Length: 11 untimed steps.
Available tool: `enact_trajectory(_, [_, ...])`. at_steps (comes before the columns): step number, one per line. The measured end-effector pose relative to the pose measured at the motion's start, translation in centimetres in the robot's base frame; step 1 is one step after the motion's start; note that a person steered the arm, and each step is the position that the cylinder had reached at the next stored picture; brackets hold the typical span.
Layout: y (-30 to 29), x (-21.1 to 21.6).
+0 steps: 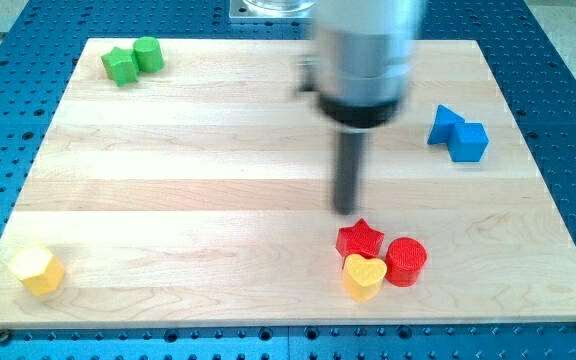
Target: Separate the heart from the red blocks
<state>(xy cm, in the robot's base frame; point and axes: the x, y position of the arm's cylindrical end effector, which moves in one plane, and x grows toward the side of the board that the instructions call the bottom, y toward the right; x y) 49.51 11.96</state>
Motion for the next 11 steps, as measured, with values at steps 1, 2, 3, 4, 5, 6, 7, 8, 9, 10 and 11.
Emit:
enact_trajectory(1, [9.8,1.6])
enact_trajectory(2, [10.7,8.1])
enact_trajectory(3, [9.1,12.2])
enact_trajectory(4, [8.1,12.3])
enact_trajectory(5, [3.9,12.4])
enact_trajectory(6, [-1.0,12.4])
enact_trajectory(7, [-2.8,12.3])
enact_trajectory(8, [-2.8,11.7])
enact_trajectory(9, [-5.4,10.0])
enact_trajectory(10, [-9.8,7.3])
enact_trajectory(11, [-14.1,4.2])
